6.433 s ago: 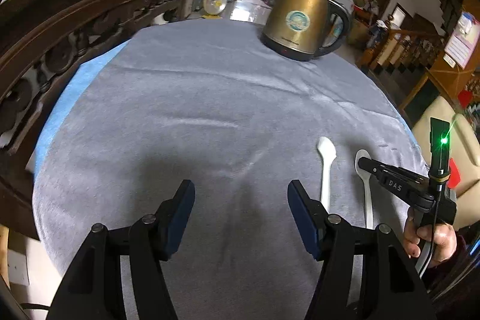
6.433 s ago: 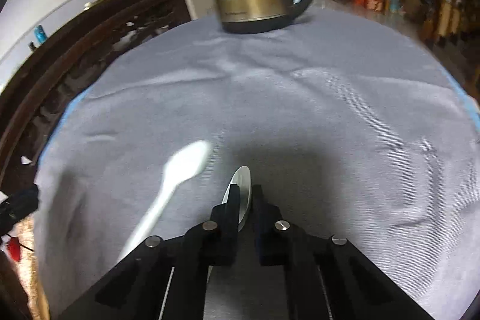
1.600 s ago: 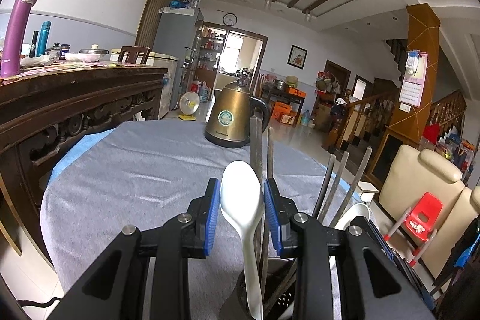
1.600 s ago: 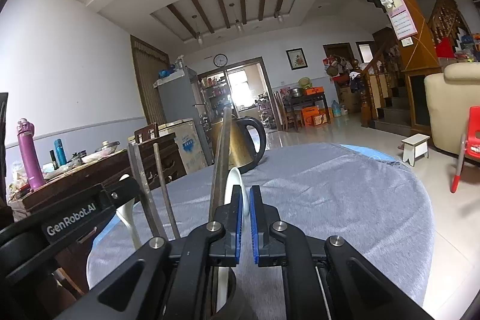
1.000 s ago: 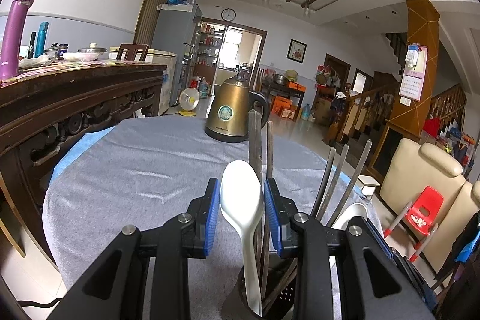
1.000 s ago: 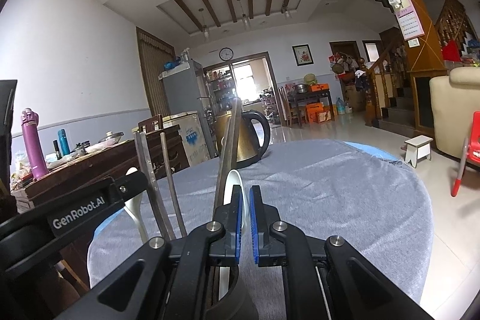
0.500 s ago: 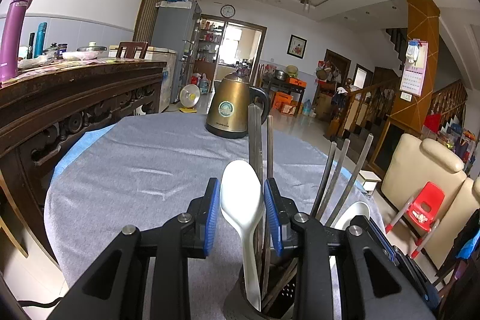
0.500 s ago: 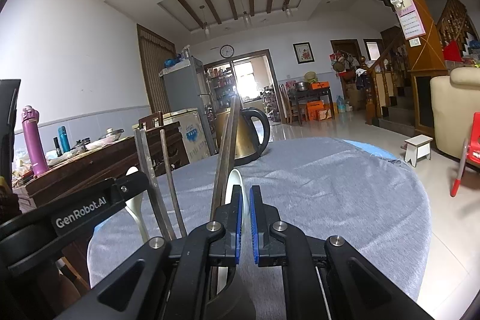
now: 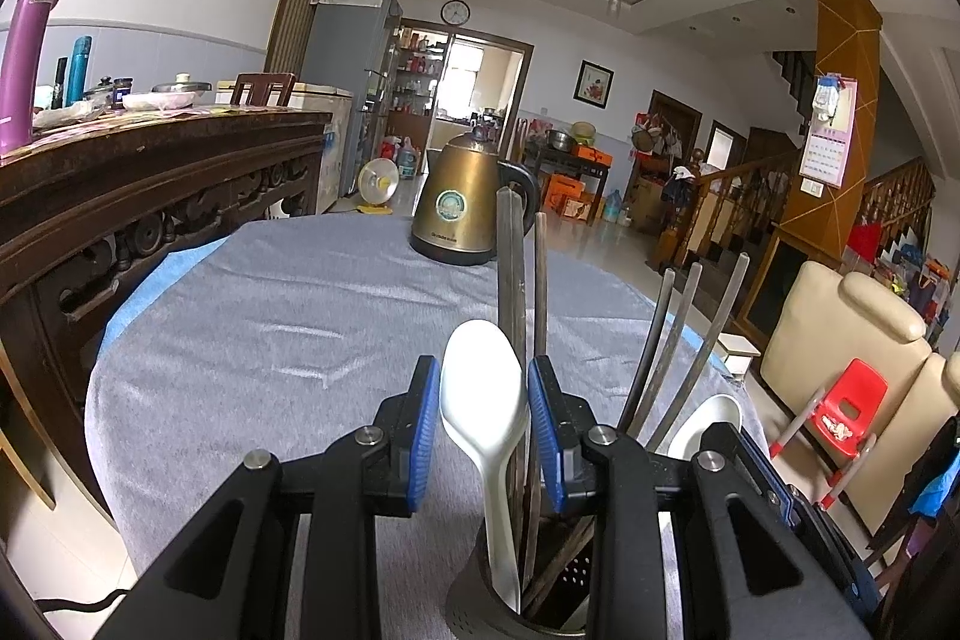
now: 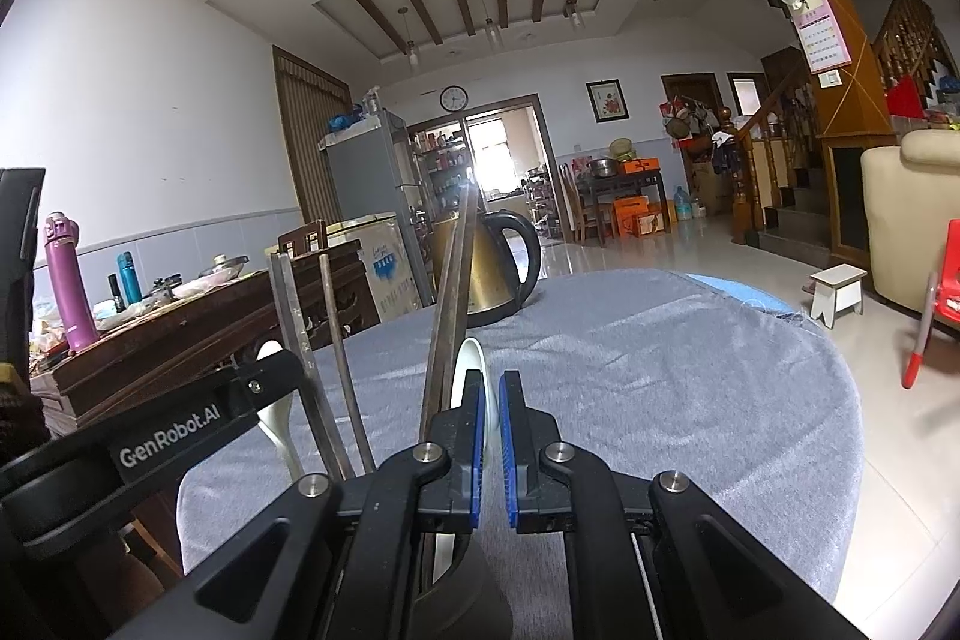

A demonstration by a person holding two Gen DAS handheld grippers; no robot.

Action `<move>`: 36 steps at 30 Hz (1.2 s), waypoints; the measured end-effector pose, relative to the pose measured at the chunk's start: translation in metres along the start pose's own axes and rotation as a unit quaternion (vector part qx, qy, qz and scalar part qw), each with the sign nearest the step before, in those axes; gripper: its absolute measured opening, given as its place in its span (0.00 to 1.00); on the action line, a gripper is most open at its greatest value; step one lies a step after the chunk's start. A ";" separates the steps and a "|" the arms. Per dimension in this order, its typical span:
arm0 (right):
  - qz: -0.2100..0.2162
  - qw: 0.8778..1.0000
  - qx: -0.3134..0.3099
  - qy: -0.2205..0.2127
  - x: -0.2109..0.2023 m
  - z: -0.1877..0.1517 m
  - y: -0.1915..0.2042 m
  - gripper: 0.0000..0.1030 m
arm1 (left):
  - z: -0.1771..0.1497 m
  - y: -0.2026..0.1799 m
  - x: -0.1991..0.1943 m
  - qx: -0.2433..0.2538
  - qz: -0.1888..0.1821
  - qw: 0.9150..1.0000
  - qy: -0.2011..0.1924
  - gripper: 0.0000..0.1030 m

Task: Organize utensils
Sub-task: 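Lower both held spoons bowl-up into the dark metal cup beside the chopsticks, then open both tools to release the spoons into the cup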

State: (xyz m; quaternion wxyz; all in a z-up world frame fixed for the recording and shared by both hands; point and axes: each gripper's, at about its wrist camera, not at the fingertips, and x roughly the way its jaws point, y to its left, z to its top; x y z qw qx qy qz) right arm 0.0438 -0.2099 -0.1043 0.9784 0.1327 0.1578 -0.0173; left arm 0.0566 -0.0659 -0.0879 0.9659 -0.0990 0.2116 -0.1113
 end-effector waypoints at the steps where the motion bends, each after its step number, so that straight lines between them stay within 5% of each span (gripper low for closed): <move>1: 0.000 1.000 0.001 0.000 -0.001 0.000 0.000 0.06 | 0.000 0.000 0.000 0.000 0.000 1.000 0.000 0.30; 15: 0.008 1.000 0.008 0.012 0.001 -0.002 -0.002 0.06 | 0.000 0.005 0.004 -0.007 -0.005 1.000 0.016 0.31; 24: 0.011 1.000 0.017 0.018 0.001 -0.001 -0.005 0.08 | 0.001 0.010 0.002 -0.009 0.001 1.000 0.023 0.54; 29: 0.013 0.999 0.030 0.016 -0.002 0.002 -0.010 0.29 | 0.003 0.013 -0.001 -0.010 0.008 0.999 0.032 0.65; 36: 0.004 0.999 0.032 0.011 -0.008 0.008 -0.012 0.30 | 0.007 0.019 -0.007 -0.007 0.024 0.999 0.049 0.75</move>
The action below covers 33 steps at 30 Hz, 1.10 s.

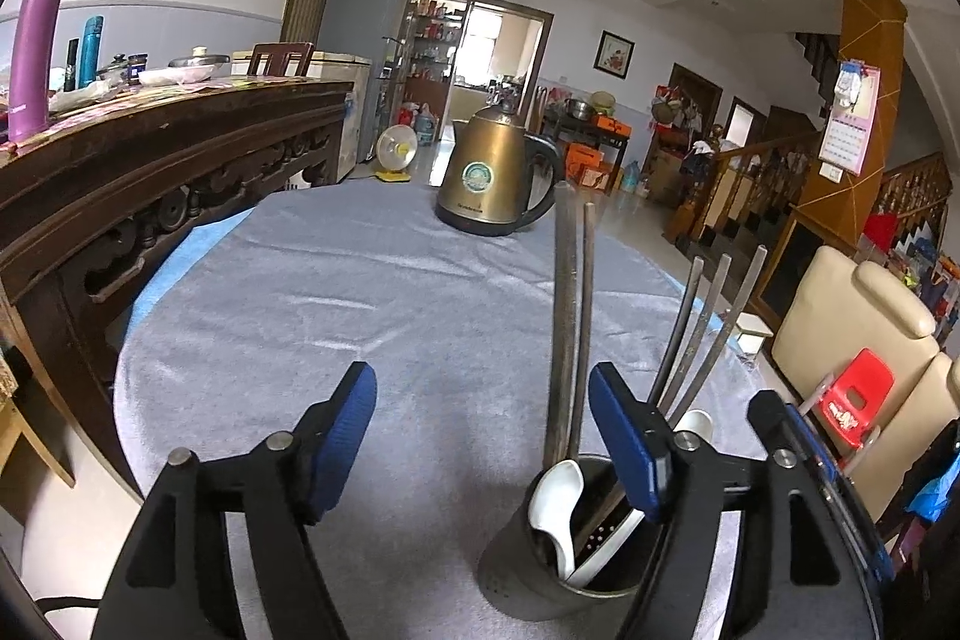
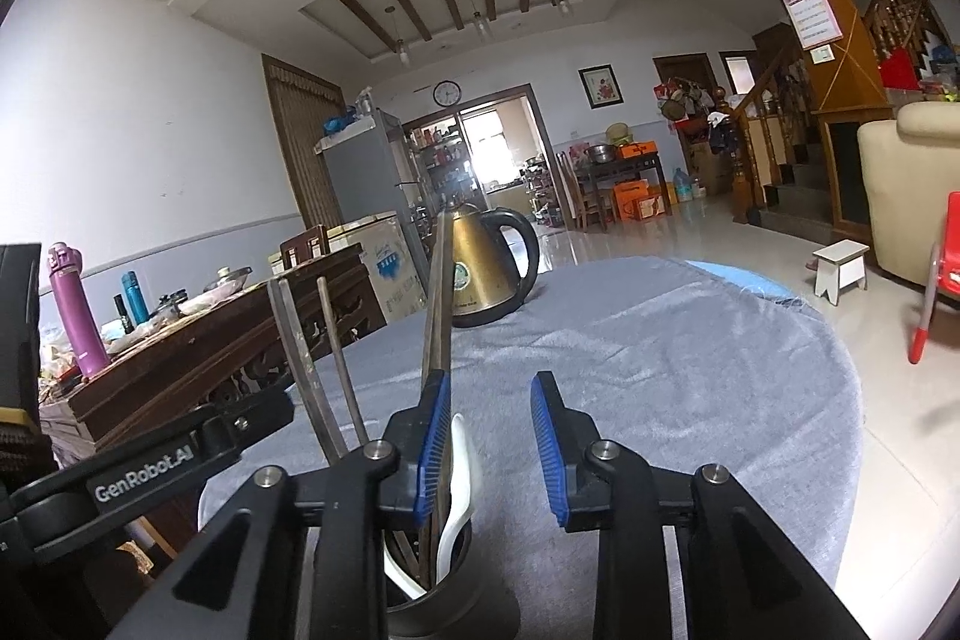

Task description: Organize utensils

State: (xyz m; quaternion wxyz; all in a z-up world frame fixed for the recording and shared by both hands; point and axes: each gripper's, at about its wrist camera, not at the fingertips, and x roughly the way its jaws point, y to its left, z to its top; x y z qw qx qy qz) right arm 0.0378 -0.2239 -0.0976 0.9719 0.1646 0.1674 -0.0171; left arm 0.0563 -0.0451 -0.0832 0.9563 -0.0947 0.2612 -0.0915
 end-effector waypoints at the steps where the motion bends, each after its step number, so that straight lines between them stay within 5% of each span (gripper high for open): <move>1: -0.002 1.000 0.001 0.000 0.000 0.001 0.000 0.30 | 0.001 0.001 -0.001 0.003 0.004 1.000 0.003 0.75; 6: -0.008 1.000 0.000 0.011 -0.001 0.003 0.000 0.37 | 0.002 0.003 -0.003 0.017 0.017 0.999 0.020 0.80; 8: -0.012 1.000 -0.005 0.012 -0.002 0.004 0.002 0.47 | 0.003 0.002 -0.003 0.027 0.027 0.999 0.035 0.81; 13: -0.016 0.999 -0.017 0.033 -0.006 0.014 0.004 0.49 | 0.004 0.002 -0.004 0.066 0.065 0.993 0.072 0.81; 17: -0.017 0.997 -0.027 0.064 -0.011 0.026 0.007 0.65 | 0.006 0.008 -0.017 0.081 0.103 0.989 0.071 0.85; 23: -0.018 0.990 -0.067 0.120 -0.027 0.031 0.018 0.66 | 0.015 0.006 -0.039 0.125 0.173 0.976 0.050 0.88; 33: -0.015 0.984 -0.098 0.150 -0.063 0.037 0.029 0.71 | 0.032 0.003 -0.072 0.118 0.173 0.977 0.039 0.89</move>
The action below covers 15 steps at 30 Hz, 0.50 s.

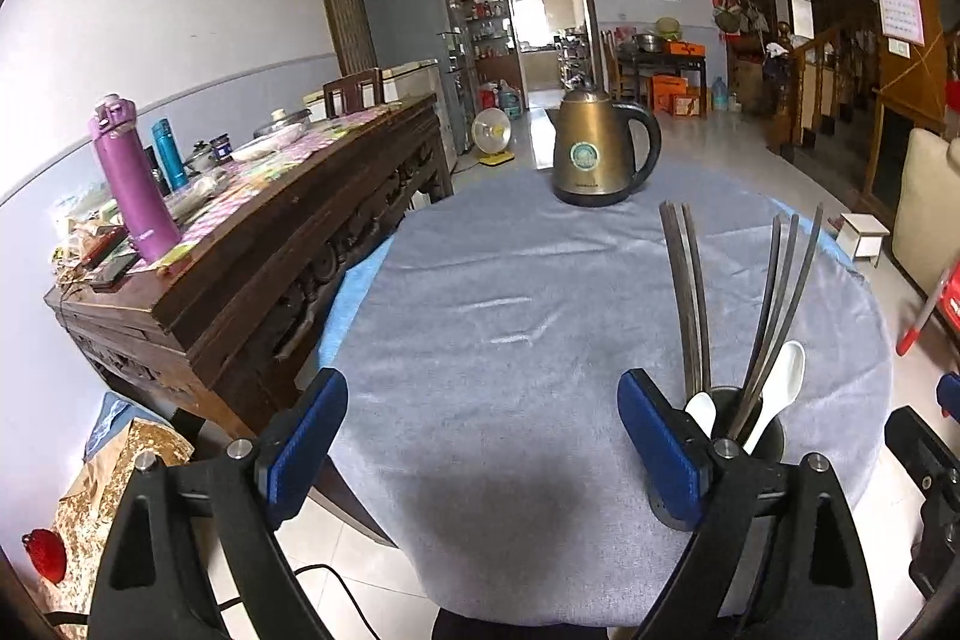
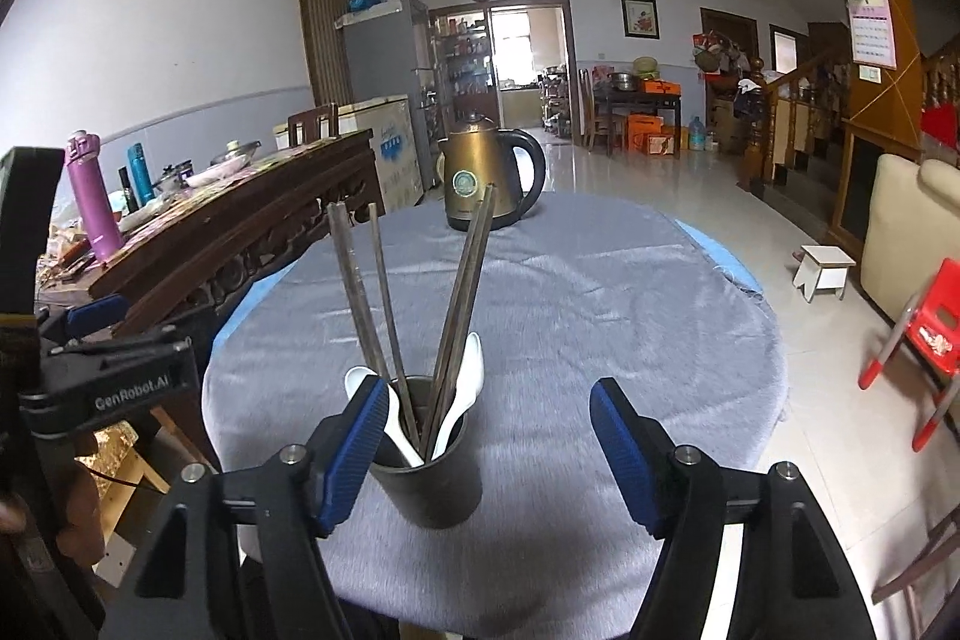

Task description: Organize utensils

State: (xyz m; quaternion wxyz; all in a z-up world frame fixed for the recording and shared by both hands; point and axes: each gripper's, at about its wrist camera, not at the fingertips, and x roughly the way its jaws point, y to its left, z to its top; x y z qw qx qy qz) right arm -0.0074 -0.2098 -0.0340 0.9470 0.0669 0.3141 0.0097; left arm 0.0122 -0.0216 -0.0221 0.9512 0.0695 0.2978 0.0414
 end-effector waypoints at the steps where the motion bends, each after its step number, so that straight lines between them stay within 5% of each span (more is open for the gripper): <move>1: 0.001 1.000 0.001 0.001 -0.002 0.002 0.000 0.71 | 0.002 0.001 -0.002 -0.001 0.001 1.000 -0.002 0.89; 15: -0.022 0.998 0.033 0.048 -0.002 0.017 -0.003 0.72 | 0.007 0.015 -0.024 -0.027 0.015 0.999 -0.013 0.89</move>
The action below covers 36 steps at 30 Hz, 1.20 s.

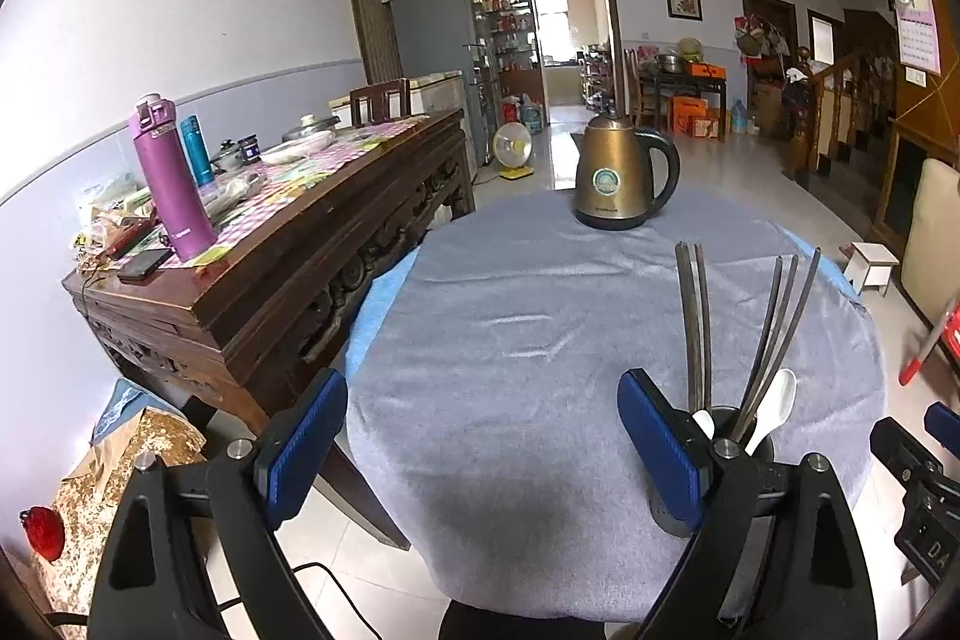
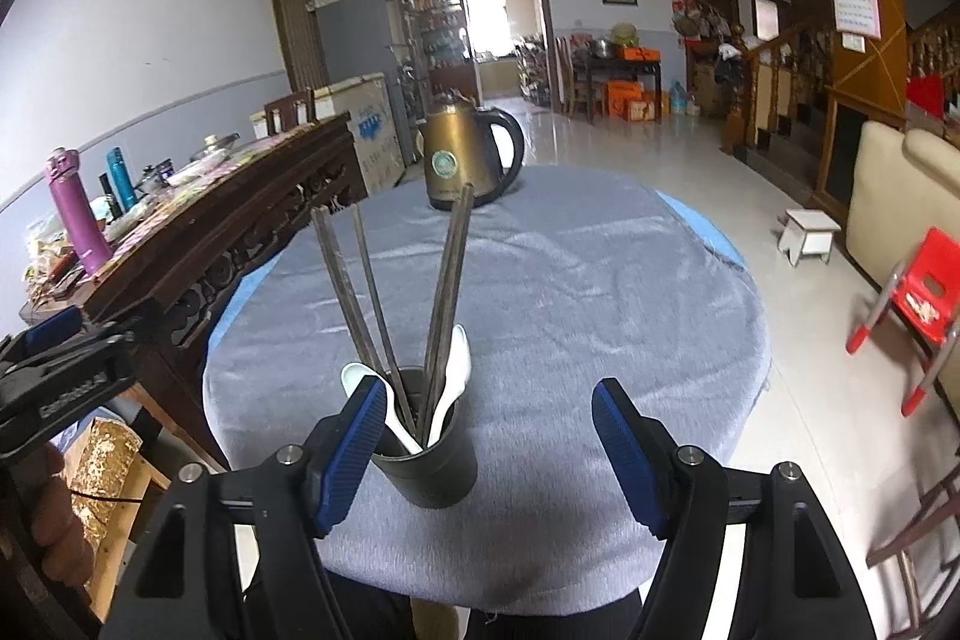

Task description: Organize utensils

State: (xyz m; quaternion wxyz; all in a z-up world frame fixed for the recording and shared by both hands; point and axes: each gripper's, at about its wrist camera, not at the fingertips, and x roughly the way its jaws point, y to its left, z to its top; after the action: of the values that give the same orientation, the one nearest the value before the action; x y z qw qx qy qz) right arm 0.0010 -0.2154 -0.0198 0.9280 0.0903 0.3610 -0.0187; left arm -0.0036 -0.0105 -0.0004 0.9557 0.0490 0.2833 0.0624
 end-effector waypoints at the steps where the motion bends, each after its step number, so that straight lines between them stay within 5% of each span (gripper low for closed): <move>1: -0.002 1.000 0.002 0.003 0.001 0.001 0.000 0.72 | 0.000 0.001 0.000 -0.002 0.000 1.000 0.000 0.89; 22: -0.011 0.999 -0.010 0.046 0.023 -0.003 0.026 0.72 | -0.017 0.027 0.018 -0.042 -0.010 0.998 0.036 0.89; 36: 0.038 0.997 -0.064 0.033 0.025 -0.004 0.087 0.72 | -0.031 0.100 0.011 -0.096 0.049 0.994 0.024 0.89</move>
State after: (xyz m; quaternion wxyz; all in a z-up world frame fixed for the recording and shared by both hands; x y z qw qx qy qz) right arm 0.0251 -0.1281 -0.0262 0.9193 0.0453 0.3887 0.0428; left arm -0.0203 0.0918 -0.0191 0.9446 -0.0307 0.2964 0.1377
